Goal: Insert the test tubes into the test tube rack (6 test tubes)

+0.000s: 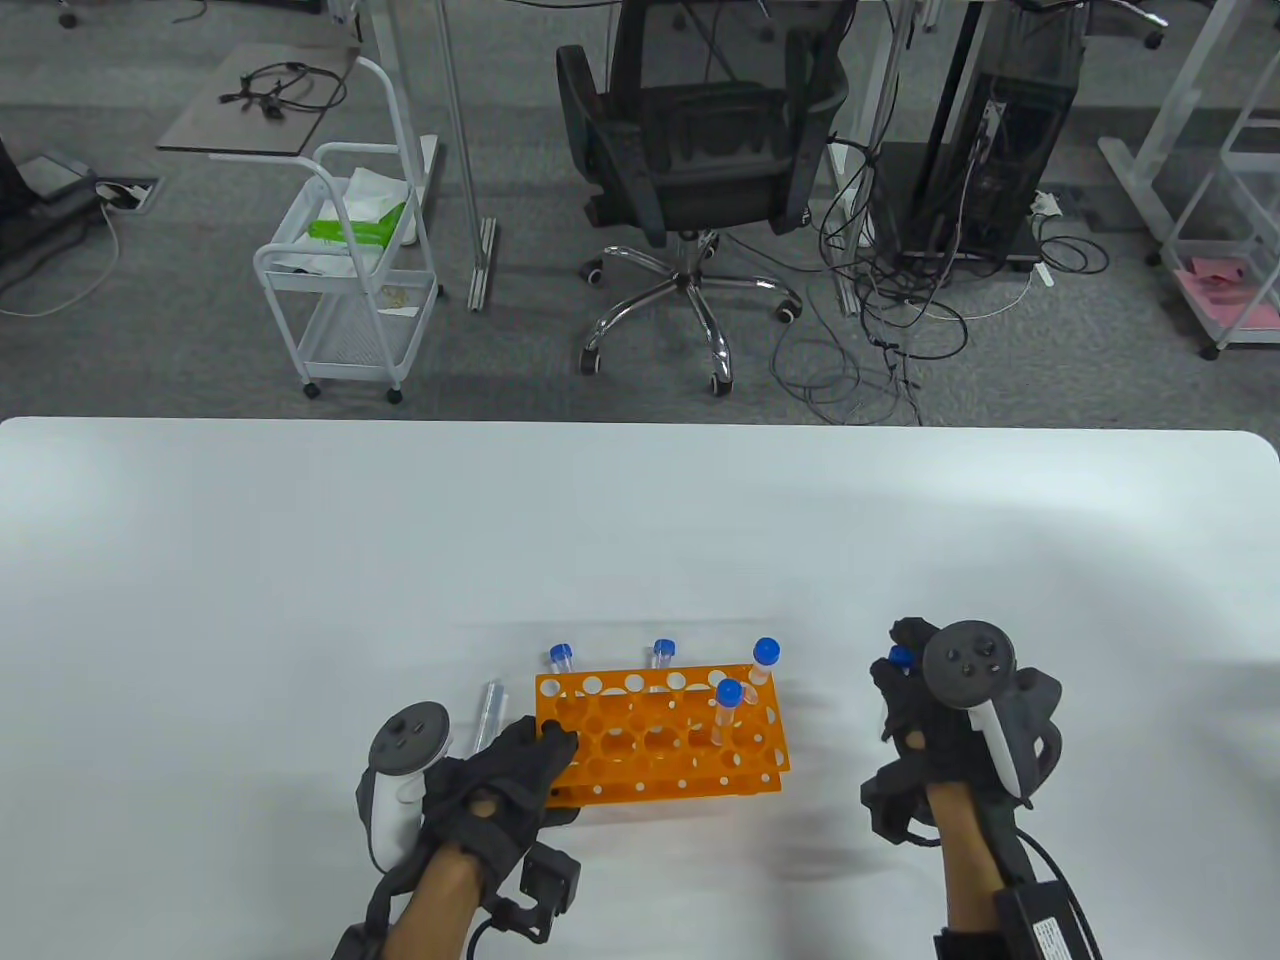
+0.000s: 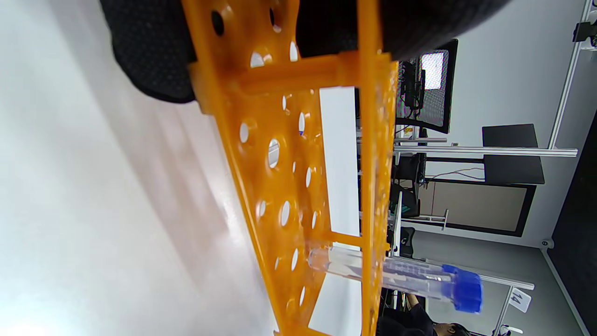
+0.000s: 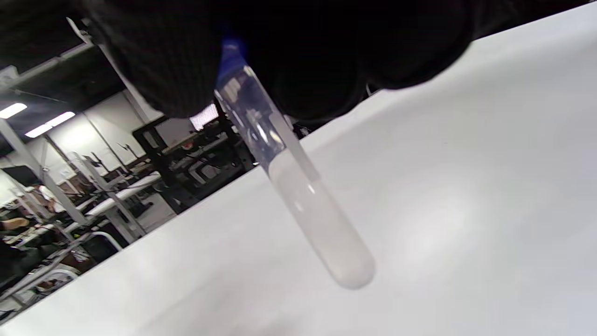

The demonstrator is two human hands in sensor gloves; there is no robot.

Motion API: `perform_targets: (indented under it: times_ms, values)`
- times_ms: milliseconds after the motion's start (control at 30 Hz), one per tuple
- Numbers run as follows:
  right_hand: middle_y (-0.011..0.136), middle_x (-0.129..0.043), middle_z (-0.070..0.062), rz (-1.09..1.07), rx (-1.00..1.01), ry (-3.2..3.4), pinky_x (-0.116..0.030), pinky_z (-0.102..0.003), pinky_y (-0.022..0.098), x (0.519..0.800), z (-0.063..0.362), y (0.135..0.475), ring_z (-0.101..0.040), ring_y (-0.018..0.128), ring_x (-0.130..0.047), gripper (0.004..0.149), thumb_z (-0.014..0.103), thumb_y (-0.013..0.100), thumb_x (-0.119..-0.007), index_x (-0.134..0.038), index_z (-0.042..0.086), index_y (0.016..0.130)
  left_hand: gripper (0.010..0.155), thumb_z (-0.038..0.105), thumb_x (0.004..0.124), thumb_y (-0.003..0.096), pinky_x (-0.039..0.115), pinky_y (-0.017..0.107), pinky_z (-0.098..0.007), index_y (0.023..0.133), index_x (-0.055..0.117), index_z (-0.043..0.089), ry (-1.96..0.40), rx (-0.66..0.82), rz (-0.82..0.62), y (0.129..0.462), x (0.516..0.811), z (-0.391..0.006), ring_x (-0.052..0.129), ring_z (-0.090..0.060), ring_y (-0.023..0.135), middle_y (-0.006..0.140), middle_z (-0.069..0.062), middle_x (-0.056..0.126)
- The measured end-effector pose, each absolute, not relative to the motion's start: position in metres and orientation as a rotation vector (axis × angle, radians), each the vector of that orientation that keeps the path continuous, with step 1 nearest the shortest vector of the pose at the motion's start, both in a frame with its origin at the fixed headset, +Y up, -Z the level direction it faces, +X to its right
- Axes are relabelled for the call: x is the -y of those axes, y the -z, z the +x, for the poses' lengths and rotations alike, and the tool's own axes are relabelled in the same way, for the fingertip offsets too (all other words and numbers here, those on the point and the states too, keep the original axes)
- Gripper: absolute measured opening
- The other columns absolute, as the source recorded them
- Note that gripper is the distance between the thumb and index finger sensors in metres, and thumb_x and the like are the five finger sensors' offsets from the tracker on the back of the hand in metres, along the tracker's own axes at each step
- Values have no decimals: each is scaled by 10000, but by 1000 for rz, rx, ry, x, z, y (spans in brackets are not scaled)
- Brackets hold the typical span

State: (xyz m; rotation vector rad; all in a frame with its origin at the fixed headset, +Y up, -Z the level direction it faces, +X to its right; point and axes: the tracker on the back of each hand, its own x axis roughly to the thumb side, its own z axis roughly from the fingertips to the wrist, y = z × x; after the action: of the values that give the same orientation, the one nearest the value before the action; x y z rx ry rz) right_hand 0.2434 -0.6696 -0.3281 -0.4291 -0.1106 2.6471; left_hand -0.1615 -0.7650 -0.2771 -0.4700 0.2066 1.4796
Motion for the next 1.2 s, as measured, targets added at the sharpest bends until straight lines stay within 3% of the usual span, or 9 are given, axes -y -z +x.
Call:
perform_targets:
  times_ms: [733,1200]
  values:
    - [924,-848,15,-71,226,-2451,-868,-382,432,630,227,298,-197,665,-974,567,421,419,-890,-687,344,943,495,438,698,466,826,550,-498,873,659,158,-1487,-255,-427,275,765,-170,818,-430,825,1045,-255,479]
    - [931,-852,13,165,199,-2457,-882,-369,422,620,189,282,-194,676,-988,577,402,422,-892,-679,323,952,496,438,698,466,825,550,-498,873,658,158,-1487,-257,-424,274,765,-170,817,-428,827,1046,-255,478]
